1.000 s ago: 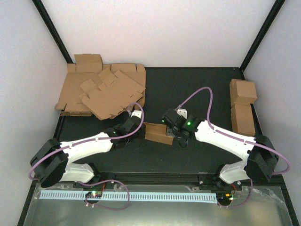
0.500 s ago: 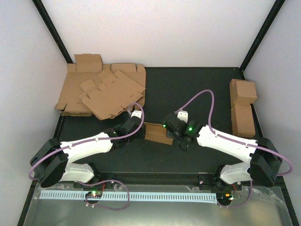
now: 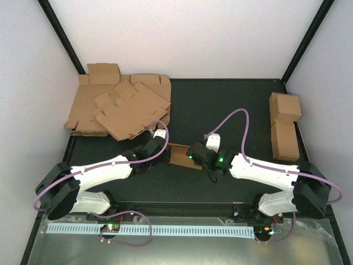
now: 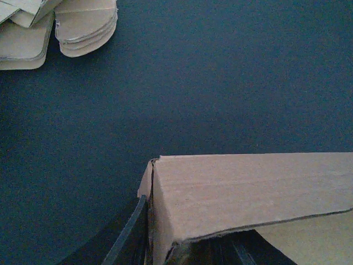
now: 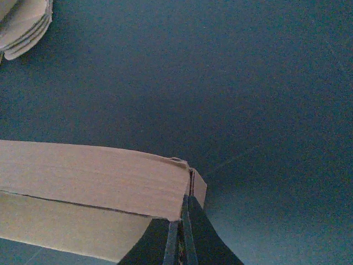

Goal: Fold the paper box

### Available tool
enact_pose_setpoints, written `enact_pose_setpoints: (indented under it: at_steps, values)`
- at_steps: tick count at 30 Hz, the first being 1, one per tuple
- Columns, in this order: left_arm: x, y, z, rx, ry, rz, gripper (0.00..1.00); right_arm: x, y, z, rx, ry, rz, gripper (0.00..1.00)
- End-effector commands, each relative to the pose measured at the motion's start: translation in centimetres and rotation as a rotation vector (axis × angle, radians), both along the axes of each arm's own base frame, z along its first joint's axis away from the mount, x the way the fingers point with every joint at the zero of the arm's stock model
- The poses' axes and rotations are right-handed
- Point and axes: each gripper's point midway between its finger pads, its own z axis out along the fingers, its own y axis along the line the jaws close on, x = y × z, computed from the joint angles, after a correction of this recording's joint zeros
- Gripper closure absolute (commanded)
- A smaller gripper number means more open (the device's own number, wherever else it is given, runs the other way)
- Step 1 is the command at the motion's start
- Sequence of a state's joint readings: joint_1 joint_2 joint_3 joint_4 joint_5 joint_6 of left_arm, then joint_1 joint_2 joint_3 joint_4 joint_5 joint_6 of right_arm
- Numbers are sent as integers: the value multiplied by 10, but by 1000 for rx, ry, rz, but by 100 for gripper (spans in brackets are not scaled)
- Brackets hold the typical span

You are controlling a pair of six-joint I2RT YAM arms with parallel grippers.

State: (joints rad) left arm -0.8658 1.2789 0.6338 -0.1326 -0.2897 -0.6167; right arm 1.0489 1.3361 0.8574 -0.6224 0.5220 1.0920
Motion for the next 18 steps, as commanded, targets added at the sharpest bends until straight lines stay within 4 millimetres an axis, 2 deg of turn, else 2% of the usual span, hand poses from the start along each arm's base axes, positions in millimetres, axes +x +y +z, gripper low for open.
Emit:
enact_pose_setpoints:
  at_steps: [1, 6, 8, 9, 12, 16, 18]
  values:
    - [-17, -15, -8, -15, 53, -82, 68, -30, -12, -49, -54, 144, 17, 98]
    - [-17, -16, -7, -17, 54, -83, 68, -31, -11, -47, -66, 128, 35, 97]
    - [-16, -15, -6, -15, 51, -81, 68, -31, -13, -41, -77, 122, 41, 81]
    - [-16, -15, -6, -13, 51, -81, 68, -30, -13, -36, -80, 112, 49, 77]
    - [-16, -15, 3, -30, 30, -79, 68, -29, -17, -22, -78, 78, 68, 72]
    - [-15, -14, 3, -25, 30, -76, 68, -33, -11, -9, -13, 55, 134, 69]
    - [-15, -14, 3, -23, 30, -76, 68, -38, 0, -2, 31, 54, 213, 60]
